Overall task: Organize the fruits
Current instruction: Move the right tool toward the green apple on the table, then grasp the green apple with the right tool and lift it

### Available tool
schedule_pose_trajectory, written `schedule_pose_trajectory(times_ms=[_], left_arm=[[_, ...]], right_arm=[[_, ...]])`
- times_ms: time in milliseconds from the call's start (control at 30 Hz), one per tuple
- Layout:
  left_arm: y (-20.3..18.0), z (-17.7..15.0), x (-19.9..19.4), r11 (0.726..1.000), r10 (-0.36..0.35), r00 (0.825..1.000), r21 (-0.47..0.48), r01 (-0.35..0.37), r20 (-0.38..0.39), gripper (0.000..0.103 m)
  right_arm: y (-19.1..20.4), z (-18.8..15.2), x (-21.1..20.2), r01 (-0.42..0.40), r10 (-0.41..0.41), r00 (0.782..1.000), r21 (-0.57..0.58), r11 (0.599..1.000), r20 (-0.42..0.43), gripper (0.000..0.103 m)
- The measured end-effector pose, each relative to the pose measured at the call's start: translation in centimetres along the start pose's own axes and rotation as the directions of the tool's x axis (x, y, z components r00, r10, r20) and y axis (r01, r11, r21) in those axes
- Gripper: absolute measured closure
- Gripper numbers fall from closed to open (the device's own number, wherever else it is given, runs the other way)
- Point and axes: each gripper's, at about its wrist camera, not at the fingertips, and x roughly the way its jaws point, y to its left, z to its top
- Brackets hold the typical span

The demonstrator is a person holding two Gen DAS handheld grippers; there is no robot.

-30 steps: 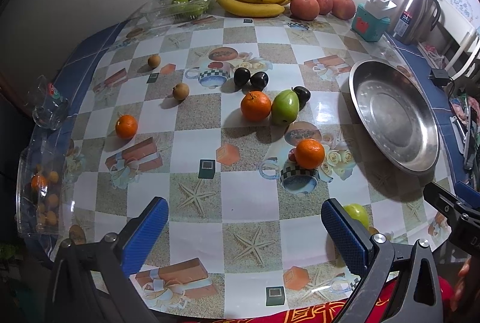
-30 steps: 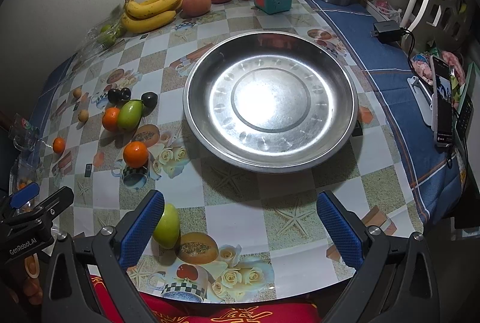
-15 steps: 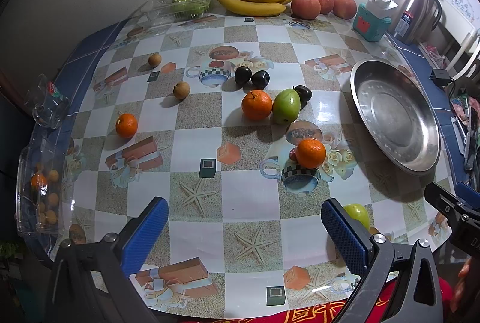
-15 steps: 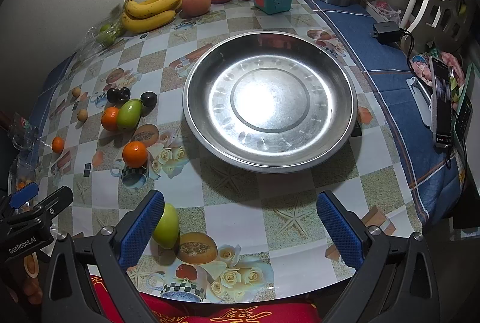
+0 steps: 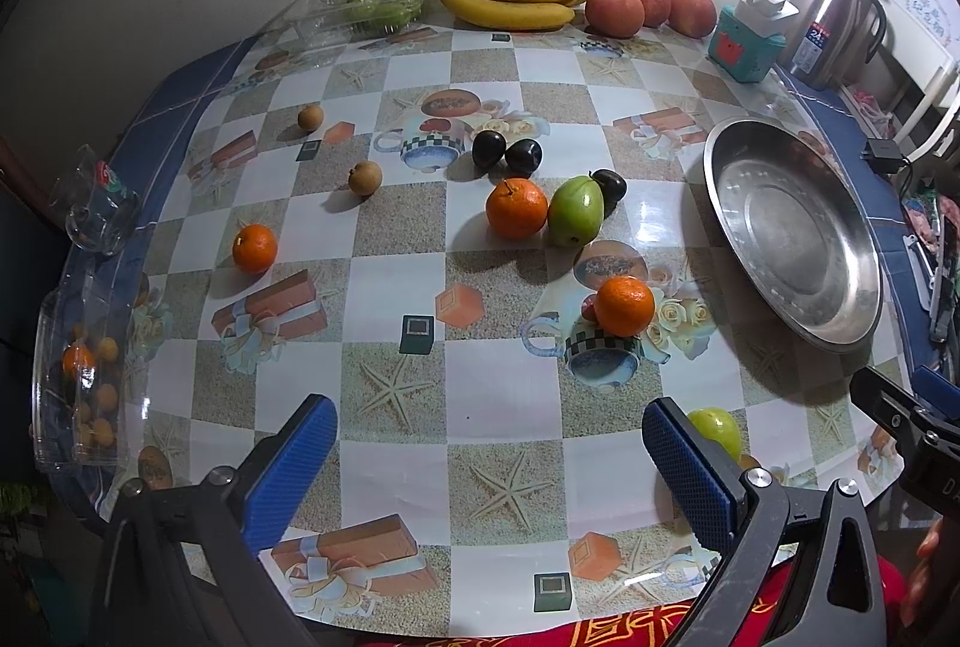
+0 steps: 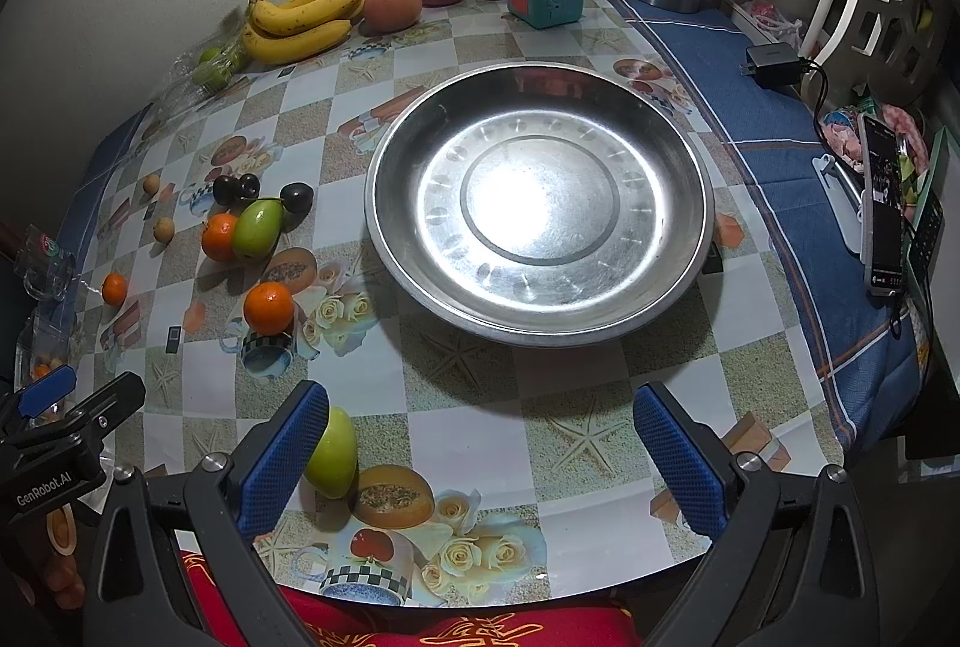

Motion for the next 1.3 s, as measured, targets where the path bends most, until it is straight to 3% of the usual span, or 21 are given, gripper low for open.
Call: schedule_pose_trajectory(times_ms=[633,767,867,1000,1100,1300], left_arm=[[-0.7,0.4,0.0,0.998,0.055,0.998,0.005,-0.055,-0.020,0.000],[-0.9,1.0,0.0,0.999,0.042,0.999,-0.013,-0.043,-0.012,0.000],[-1.2,1.5,0.7,0.999,0.034,0.998,-0.028,-0.035,-0.046,0.000],[-0.8,1.9,2.5,0.996,0.036,0.993,-0.073,-0.044,-0.110,0.000],[-0.3,2.0,3.6,0.991,0.047,0.989,-0.116,-0.063,-0.141,0.000],[-0.5,2.0,5.1,0.986,0.039,0.981,-0.151,-0.069,-0.190,0.000]], right_arm=[[0.3,0.1,0.2,0.022,-0.023,0.999,-0.021,1.000,-0.025,0.002],[1.2,0.2,0.2,-0.010,0.008,1.000,-0.052,0.999,-0.026,0.002],[2.3,0.5,0.8,-0.061,0.056,0.997,-0.090,0.994,-0.057,0.002],[3.8,0.7,2.7,-0.133,0.112,0.979,-0.123,0.983,-0.169,0.002],[4.5,0.7,4.1,-0.144,0.113,0.967,-0.123,0.982,-0.226,0.002],[5.3,1.0,5.3,-0.146,0.109,0.959,-0.126,0.981,-0.263,0.003]])
